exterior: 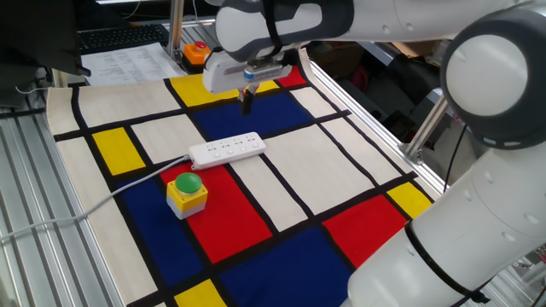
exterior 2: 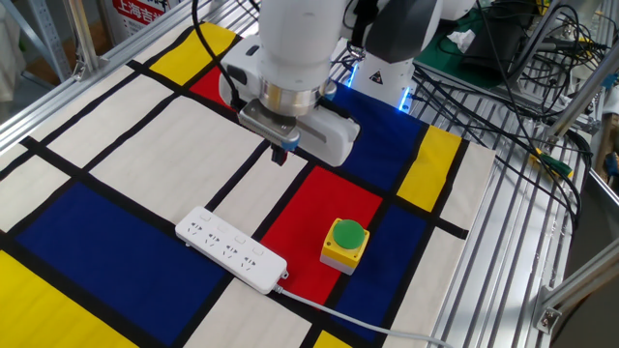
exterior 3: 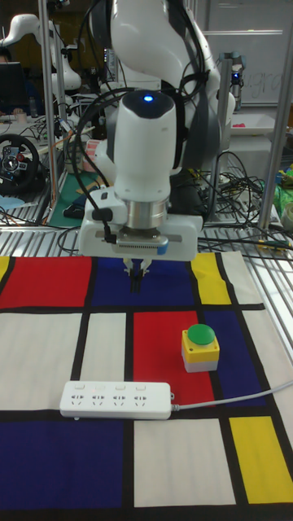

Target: Turn off the power strip by pressing the button

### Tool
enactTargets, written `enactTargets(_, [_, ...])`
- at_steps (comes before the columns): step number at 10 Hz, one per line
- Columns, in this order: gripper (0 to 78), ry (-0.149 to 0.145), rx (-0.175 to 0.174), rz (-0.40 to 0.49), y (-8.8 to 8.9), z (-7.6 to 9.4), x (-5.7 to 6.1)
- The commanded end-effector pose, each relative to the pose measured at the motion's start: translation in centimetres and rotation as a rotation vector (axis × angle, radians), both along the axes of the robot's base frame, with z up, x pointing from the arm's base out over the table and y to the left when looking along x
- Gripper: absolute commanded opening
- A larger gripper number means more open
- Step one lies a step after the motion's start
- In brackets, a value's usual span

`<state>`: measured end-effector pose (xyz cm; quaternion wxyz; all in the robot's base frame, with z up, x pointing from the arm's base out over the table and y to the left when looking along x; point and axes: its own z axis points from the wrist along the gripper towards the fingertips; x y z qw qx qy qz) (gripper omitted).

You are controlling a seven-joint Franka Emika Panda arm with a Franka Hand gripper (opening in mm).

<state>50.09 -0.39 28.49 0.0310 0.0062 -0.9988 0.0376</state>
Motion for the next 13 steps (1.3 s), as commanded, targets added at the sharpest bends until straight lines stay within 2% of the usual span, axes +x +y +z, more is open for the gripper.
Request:
enactTargets(1, [0.0,-0.008,0.018,0.001,-0.66,-1.54,0.27])
enactTargets(5, [0.0,-0.017,0.020,0.001,-0.69,-1.95,0.27])
enactTargets(10, [0.0,-0.019,0.001,-0.011,-0.70,-1.96,0.27])
enactTargets(13, [0.0,-0.008,-0.001,-0.006,-0.71,-1.97,0.27])
